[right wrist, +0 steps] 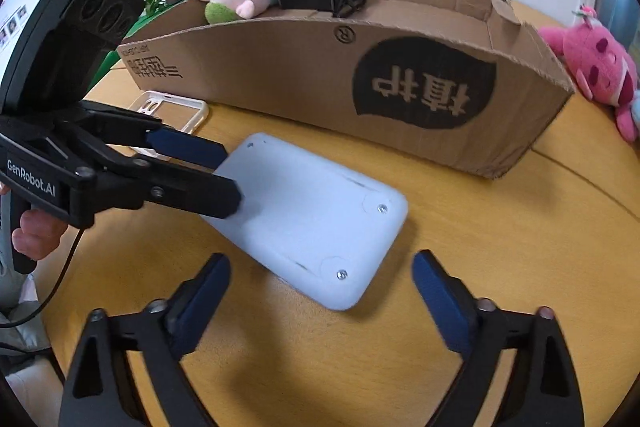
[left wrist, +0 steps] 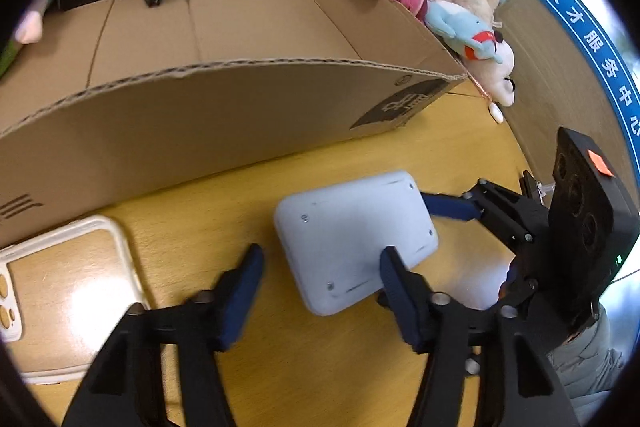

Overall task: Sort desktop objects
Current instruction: 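Close both grippers on the white power bank and lift it, then carry the power bank with both grippers into the box and lower it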

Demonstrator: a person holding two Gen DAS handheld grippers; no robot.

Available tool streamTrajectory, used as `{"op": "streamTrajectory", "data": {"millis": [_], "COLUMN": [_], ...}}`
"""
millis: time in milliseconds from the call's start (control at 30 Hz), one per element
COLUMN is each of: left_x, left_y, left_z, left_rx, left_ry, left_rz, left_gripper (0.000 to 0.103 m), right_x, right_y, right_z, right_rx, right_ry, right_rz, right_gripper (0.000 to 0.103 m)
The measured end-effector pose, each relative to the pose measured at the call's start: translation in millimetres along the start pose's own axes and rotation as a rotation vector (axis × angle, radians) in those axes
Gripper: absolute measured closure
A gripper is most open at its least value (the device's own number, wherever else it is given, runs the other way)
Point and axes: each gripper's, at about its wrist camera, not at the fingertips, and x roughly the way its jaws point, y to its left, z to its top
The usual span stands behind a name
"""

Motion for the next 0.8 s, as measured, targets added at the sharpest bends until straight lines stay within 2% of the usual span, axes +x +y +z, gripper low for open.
{"op": "streamTrajectory", "data": {"millis": [33, 133, 233, 400, 533, 667, 800], "left_x": [-1, -3, -8, -28, -57, -95, -135], "left_y": [2, 5, 5, -8, -20, -35, -39], "left_z": [0, -1, -5, -4, 1, 19, 49], "left_rx": [-0.015, -0.037, -0.053, 0.005, 0.048, 0.1, 0.138], "left_ry": [-0.005, -0.015, -0.026, -0.059, -0.117, -0.21, -0.3], "left_rz": [-0.001, -0.004, -0.001, 0.06, 0.075, 0.086, 0.089], "left_gripper": [0.055, 0.058, 0.062, 0.07, 0.07, 0.07, 0.07], "right_x": [-1, -2, -5, -10, -27, -56, -89], "right_y": [3, 12, 17, 23, 27, 33, 35], "right_z": [0, -5, -9, -14, -8, 14, 57], "right_rx": [-0.013, -0.05, -0.064, -0.045, -0.018, -0.051, -0.099], "right_ry": [-0.009, -0.018, -0.027, -0.052, -0.107, -0.168, -0.251], "right_rz": [-0.009, -0.068, -0.083, -0.1, -0.105, -0.15, -0.191], "right_gripper": [0.034, 0.041, 0.043, 0.044, 0.045, 0.045, 0.045]}}
